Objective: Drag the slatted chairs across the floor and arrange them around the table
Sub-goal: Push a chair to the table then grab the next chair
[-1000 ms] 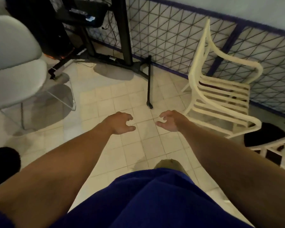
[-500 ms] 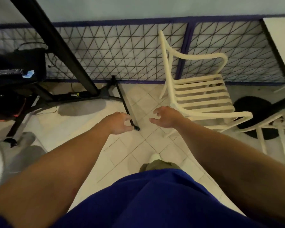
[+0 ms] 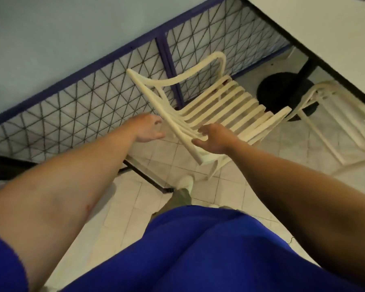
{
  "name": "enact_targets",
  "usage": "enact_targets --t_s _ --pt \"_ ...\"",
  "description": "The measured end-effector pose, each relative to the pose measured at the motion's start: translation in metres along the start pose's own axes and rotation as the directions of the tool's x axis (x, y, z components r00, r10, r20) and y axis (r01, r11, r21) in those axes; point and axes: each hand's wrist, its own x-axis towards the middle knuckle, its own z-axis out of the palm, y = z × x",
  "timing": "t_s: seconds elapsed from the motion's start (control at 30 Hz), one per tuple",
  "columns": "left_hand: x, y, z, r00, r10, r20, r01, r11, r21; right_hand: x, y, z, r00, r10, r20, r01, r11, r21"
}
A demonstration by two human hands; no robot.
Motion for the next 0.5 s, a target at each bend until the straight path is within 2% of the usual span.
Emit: enact_targets --t_s 0.23,0.37,0.5 --pt "0.102 -0.039 -0.042 0.977 0.196 0.09 -0.209 0.963 0.169 0.069 -0.024 0.022 0.987 0.155 0.034 -0.158 0.98 0.118" --pt "0.155 -0.067 -0.059 0.952 0.222 0.21 -0.278 0.915 0.293 0.109 -0.051 0.037 0.974 0.178 0.139 -0.206 0.953 0.224" --pt "0.201 -0.087 -0.067 0.92 0.234 0.315 -0.365 0.808 0.462 0.129 -0.065 0.058 0.951 0.227 0.208 -0.278 0.924 0.263"
